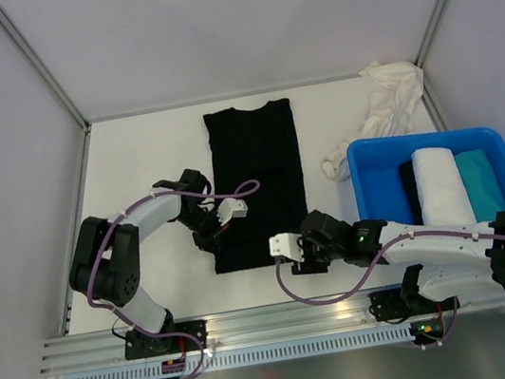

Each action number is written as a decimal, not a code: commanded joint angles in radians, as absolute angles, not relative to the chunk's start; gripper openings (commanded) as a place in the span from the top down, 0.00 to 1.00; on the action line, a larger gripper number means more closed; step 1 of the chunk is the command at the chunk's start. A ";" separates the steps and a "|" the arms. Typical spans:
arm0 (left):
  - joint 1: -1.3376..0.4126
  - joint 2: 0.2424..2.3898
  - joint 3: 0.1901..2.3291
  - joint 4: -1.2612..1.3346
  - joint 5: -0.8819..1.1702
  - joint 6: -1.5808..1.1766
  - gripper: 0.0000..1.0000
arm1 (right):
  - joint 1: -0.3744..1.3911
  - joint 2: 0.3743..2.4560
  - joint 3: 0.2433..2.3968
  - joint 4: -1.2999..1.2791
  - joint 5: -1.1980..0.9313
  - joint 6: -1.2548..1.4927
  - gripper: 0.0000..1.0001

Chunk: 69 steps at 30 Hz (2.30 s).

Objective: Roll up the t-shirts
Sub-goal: Roll the tshirt

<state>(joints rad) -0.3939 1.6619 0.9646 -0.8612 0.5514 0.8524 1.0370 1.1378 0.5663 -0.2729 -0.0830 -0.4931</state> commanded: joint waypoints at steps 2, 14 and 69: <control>-0.390 1.632 0.957 -0.857 0.548 0.838 0.92 | 1.060 1.215 0.563 -0.172 0.046 -0.523 0.36; -0.387 1.562 0.971 -0.914 0.534 0.957 0.62 | 1.054 1.345 0.592 -0.212 0.054 -0.494 0.90; -0.583 1.288 0.735 -1.028 0.680 1.124 0.94 | 0.787 1.479 0.807 -0.571 -0.541 -0.557 0.93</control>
<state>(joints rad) -0.5980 1.2694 0.7307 -0.9352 0.5999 1.0065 0.8066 1.4479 0.7654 -0.5442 -0.4915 -0.5247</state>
